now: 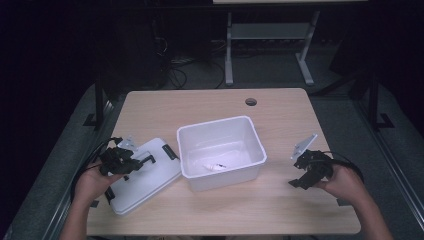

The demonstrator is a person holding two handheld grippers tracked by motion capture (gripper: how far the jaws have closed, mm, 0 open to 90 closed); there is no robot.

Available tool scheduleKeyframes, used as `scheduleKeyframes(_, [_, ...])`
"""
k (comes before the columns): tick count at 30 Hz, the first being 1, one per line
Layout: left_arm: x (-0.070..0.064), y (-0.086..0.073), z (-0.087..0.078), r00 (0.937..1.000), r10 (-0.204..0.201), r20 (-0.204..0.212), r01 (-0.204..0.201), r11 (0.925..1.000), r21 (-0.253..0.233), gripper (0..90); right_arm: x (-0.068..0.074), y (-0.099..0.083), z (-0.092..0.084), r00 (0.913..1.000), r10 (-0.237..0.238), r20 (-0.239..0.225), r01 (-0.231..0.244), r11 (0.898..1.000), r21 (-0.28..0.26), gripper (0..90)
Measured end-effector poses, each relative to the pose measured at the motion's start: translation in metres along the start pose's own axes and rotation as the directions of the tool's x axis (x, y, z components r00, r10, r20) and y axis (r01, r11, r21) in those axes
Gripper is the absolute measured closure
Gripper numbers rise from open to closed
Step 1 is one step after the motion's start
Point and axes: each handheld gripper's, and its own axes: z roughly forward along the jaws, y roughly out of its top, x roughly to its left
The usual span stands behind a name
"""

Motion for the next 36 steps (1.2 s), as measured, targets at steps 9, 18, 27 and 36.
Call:
scheduleKeyframes(9, [0.003, 0.001, 0.0, 0.9999, 0.007, 0.015, -0.007, 1.0, 0.007, 84.0, 0.0, 0.0, 0.001, 1.0, -0.006, 0.001, 0.006, 1.0, -0.002, 30.3])
scheduleKeyframes(18, [0.003, 0.004, -0.008, 0.9994, 0.019, 0.031, -0.018, 0.9996, -0.021, 84.3, 0.0, -0.005, 0.0, 0.9999, 0.012, 0.001, -0.011, 1.0, -0.025, 30.0])
scheduleKeyframes(27, [0.002, 0.006, -0.03, 0.9983, 0.053, 0.022, -0.053, 0.9985, -0.011, 84.3, 0.003, -0.012, 0.004, 0.9998, 0.022, 0.001, -0.022, 0.999, -0.04, 28.8])
scheduleKeyframes(36, [0.002, 0.005, -0.067, 0.9971, 0.075, 0.017, -0.074, 0.9966, -0.035, 84.3, 0.006, -0.016, 0.005, 0.9995, 0.029, 0.007, -0.029, 0.998, -0.058, 28.1])
